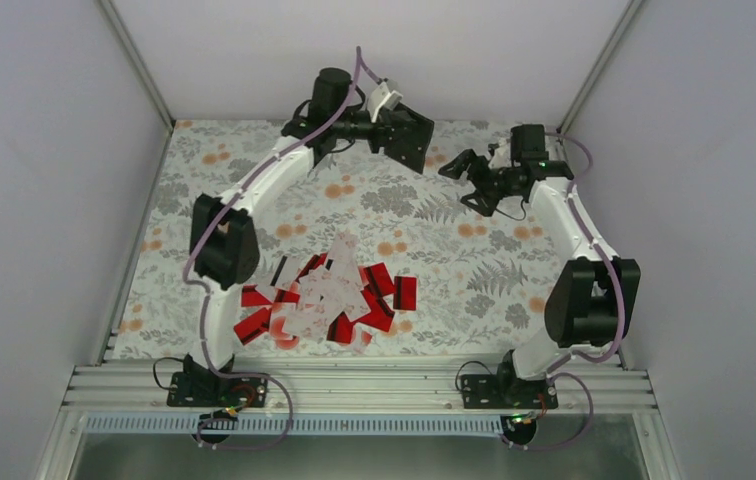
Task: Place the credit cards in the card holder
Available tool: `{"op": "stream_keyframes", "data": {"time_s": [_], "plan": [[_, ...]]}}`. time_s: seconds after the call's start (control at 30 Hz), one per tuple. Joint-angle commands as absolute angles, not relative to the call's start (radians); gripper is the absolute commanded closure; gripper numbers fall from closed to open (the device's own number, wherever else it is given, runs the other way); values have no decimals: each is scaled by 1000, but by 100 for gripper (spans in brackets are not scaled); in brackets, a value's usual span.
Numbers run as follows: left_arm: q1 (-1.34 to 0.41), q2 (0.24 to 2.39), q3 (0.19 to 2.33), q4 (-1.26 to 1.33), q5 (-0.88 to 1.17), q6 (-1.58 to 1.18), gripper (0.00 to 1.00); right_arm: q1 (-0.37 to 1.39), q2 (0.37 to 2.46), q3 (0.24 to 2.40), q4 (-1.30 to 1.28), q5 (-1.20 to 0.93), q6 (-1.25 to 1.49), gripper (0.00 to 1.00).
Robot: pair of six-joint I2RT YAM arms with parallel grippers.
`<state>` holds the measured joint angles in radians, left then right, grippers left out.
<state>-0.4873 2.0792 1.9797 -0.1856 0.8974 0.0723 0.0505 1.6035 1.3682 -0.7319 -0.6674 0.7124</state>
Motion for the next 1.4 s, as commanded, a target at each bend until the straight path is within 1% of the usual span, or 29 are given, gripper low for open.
{"op": "stream_keyframes", "data": {"time_s": [0.0, 0.13, 0.23, 0.57, 0.63, 0.93, 1.03, 1.23, 1.37], "plan": [[-494, 2223, 2112, -141, 917, 1, 97, 9, 1569, 1343, -750, -621, 656, 1], [-499, 2336, 2198, -72, 951, -100, 98, -25, 1562, 1331, -772, -617, 615, 1], [-510, 2392, 2231, -106, 947, -82, 98, -45, 1558, 1305, -772, -631, 601, 1], [-446, 2506, 2212, -558, 870, 115, 98, -53, 1559, 1193, -703, -707, 588, 1], [-440, 2493, 2182, -588, 858, 142, 98, -53, 1562, 1179, -692, -720, 592, 1], [-422, 2377, 1974, -569, 808, 173, 96, -53, 1563, 1168, -676, -721, 589, 1], [-419, 2343, 1910, -543, 782, 159, 91, -53, 1557, 1152, -663, -723, 584, 1], [-417, 2287, 1821, -540, 752, 151, 84, -52, 1568, 1088, -627, -707, 570, 1], [-409, 2244, 1753, -534, 733, 154, 79, -51, 1590, 1087, -606, -700, 555, 1]]}}
